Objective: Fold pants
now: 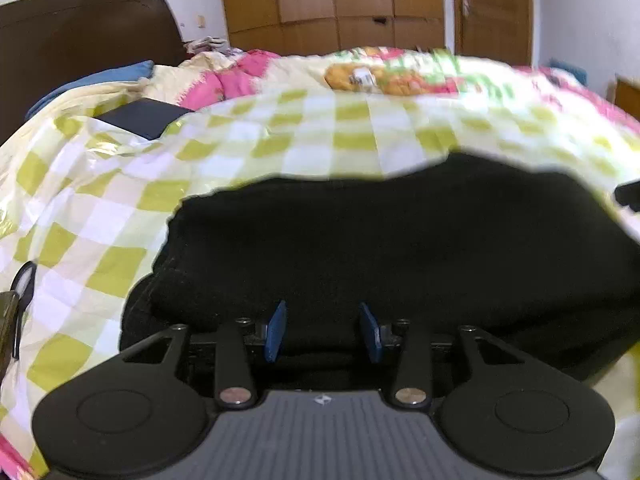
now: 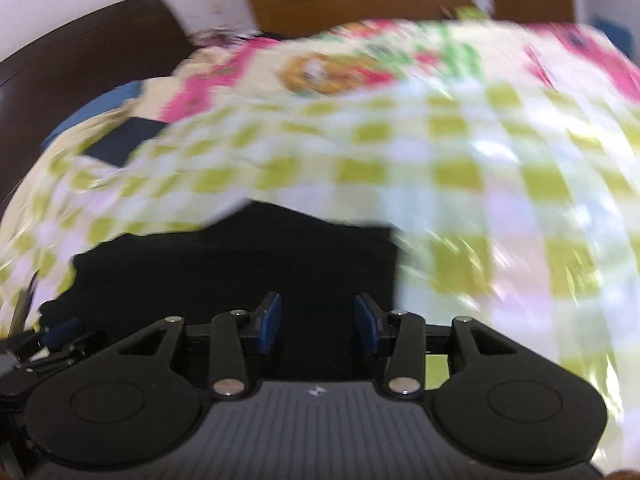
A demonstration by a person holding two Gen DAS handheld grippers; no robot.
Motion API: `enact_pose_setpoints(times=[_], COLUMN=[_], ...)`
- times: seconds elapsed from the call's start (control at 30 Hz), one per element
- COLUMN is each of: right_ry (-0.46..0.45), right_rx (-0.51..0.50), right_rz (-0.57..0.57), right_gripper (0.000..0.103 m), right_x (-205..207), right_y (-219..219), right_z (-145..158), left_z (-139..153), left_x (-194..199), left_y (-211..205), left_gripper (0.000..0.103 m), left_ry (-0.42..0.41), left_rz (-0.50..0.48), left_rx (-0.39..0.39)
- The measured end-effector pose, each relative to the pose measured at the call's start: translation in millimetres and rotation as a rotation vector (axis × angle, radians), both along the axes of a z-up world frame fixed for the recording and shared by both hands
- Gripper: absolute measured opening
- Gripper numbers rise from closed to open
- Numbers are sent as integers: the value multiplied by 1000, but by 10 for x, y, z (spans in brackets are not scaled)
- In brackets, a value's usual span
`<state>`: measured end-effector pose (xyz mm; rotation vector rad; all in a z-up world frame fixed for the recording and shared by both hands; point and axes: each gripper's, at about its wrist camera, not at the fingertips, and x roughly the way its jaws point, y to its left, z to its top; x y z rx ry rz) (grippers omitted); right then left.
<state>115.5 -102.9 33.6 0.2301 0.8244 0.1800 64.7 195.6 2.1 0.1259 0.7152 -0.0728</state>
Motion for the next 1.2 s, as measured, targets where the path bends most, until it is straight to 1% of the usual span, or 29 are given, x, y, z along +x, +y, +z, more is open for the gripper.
enact_pose_setpoints(times=[0.03, 0.1, 0.17, 0.23, 0.33, 0.4, 0.43, 0.5, 0.53, 0.57, 0.6, 0.63, 0.67, 0.73, 0.77, 0.83, 0.9, 0.97, 1.07, 1.13, 1.2], right_ry=[7, 47, 105, 124, 153, 145, 148, 183, 196, 199, 203, 206, 210, 205, 195, 191, 191, 189, 185, 178, 161], right_rx=[12, 91, 178, 256, 386, 465, 502, 576, 625, 652, 653, 654, 678, 754, 767, 742, 734, 719, 690, 670, 638], right_rz=[-19, -33, -21, 7, 26, 77, 107, 142, 134, 122, 115, 112, 106, 97, 104, 112, 107, 76, -6, -36, -51], right_gripper=[44, 44, 46, 50, 51, 52, 60, 60, 56, 42, 35, 22, 18, 15, 14, 14, 13, 13, 13, 13, 14], right_x=[6, 51, 96, 93, 157, 210, 254, 371, 424, 458, 490, 512, 516, 472, 434, 354, 281, 237, 143, 39, -73], right_y=[-99, -254, -366, -449, -578, -631, -653, -682, -671, -665, -650, -646, -669, -751, -785, -843, -945, -1100, -1420, -1628, -1787], right_z=[-57, -190, -341, -446, -593, -620, -662, -814, -893, -925, -923, -911, -898, -847, -806, -721, -694, -701, -711, -684, -644], left_z=[34, 93, 90, 123, 170, 196, 207, 221, 216, 207, 202, 198, 192, 173, 164, 151, 151, 164, 183, 219, 306], left_x=[-37, -60, -65, -62, -40, 8, 17, 38, 58, 82, 92, 94, 96, 85, 70, 25, -23, -98, -170, -215, -241], left_y=[-47, -110, -133, -199, -307, -379, -413, -485, -532, -574, -626, -686, -743, -853, -908, -1022, -1150, -1345, -1612, -1758, -1892], left_gripper=[54, 54, 54, 54, 54, 54, 54, 54, 54, 54, 54, 54, 54, 54, 54, 54, 54, 54, 54, 54, 54], left_ry=[-5, -4, -6, -14, -15, -20, -19, -12, -6, -1, 3, 7, 13, 26, 33, 43, 57, 51, 65, 56, 16], left_rz=[-4, -1, 6, 5, -8, -22, -32, -49, -58, -66, -76, -92, -109, -139, -156, -187, -216, -273, -342, -376, -395], left_rx=[17, 49, 75, 100, 121, 130, 127, 127, 133, 141, 153, 162, 172, 185, 190, 195, 174, 170, 124, 99, 86])
